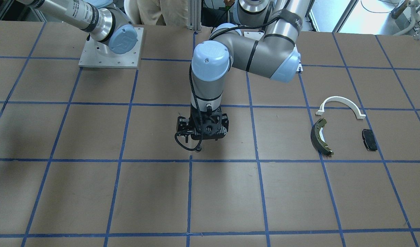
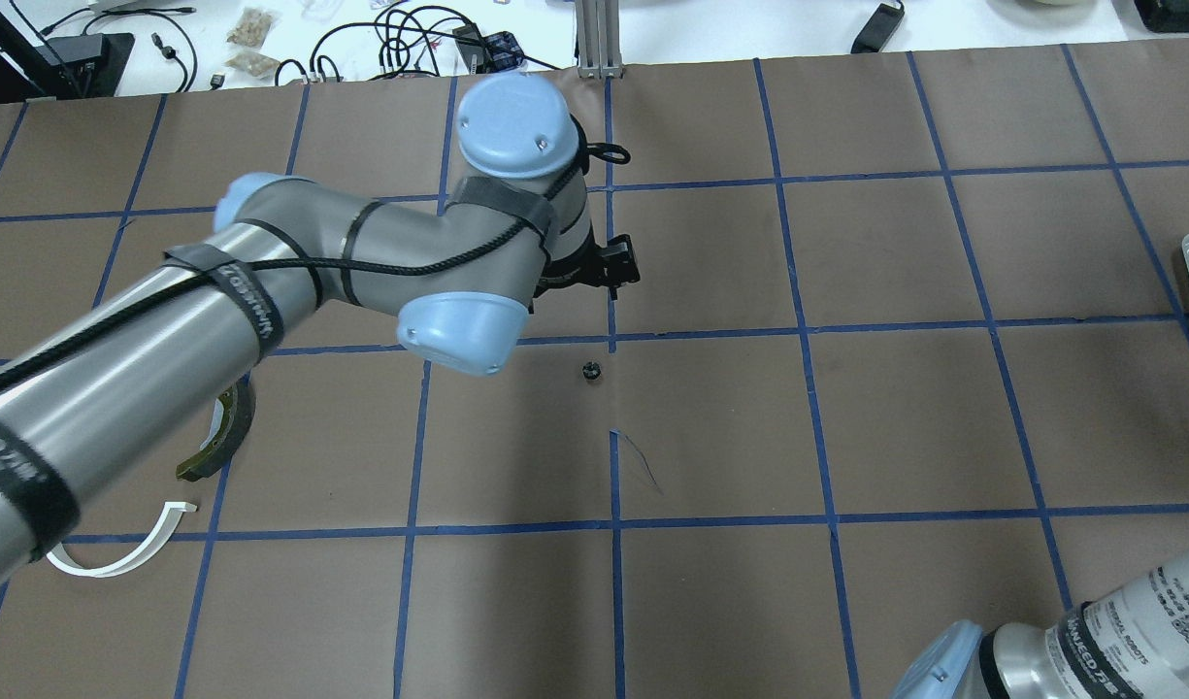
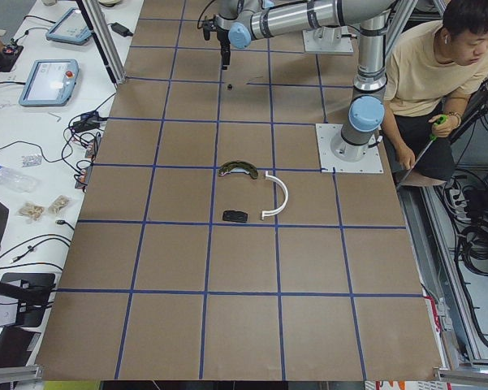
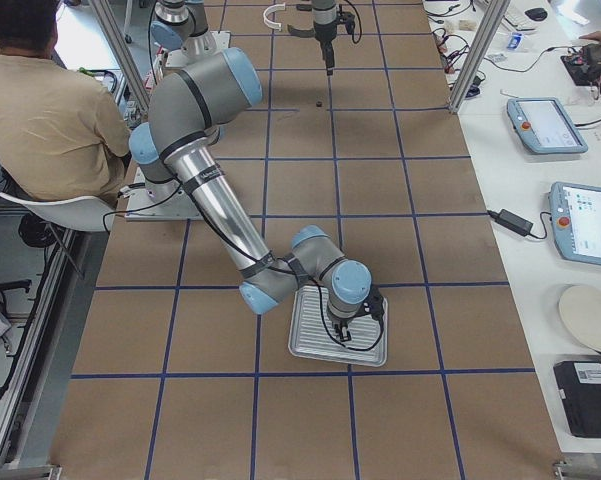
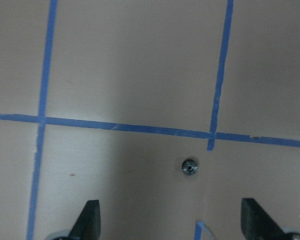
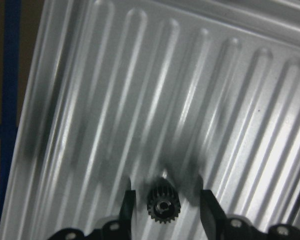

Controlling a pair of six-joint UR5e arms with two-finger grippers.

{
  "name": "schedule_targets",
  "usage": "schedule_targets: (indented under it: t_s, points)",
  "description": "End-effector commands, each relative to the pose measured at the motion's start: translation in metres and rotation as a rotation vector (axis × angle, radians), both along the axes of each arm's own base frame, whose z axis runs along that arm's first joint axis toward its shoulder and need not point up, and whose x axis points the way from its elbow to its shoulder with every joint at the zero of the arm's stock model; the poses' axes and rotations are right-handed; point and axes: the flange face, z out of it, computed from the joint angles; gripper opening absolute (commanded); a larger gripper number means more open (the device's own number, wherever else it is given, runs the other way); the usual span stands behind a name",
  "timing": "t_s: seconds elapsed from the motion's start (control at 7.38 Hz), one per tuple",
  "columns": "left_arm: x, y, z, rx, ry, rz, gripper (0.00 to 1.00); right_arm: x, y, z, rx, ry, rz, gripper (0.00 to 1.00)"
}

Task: Place bearing gear from tray to pile

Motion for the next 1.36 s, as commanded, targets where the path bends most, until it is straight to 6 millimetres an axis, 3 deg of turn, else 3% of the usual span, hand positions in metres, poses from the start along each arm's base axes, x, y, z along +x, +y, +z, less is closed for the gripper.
schedule_targets:
  t_s: [0.0, 0.41, 0.68, 0.81, 1.08, 1.22]
  points:
    - [-0.026, 0.005, -0.066, 0.033, -0.059, -0.018, 1.00, 0.000, -0.003, 0.002, -0.023, 0.007, 0.003, 0.47]
    - [-0.033, 0.005, -0.098, 0.046, -0.070, -0.042, 1.00, 0.003, -0.003, -0.003, -0.025, -0.014, 0.000, 0.31]
    - [-0.029, 0.013, -0.096, 0.051, -0.074, -0.053, 1.00, 0.004, -0.003, 0.001, -0.029, -0.009, 0.005, 0.19]
    - [-0.023, 0.018, -0.097, 0.059, -0.074, -0.055, 0.95, 0.005, -0.006, 0.014, -0.045, 0.013, 0.010, 0.18]
    - [-0.021, 0.019, -0.096, 0.057, -0.074, -0.057, 0.94, 0.044, -0.031, 0.056, -0.074, 0.049, 0.058, 0.17]
    - [-0.021, 0.019, -0.096, 0.057, -0.075, -0.057, 0.85, 0.062, -0.037, 0.068, -0.084, 0.054, 0.081, 0.15]
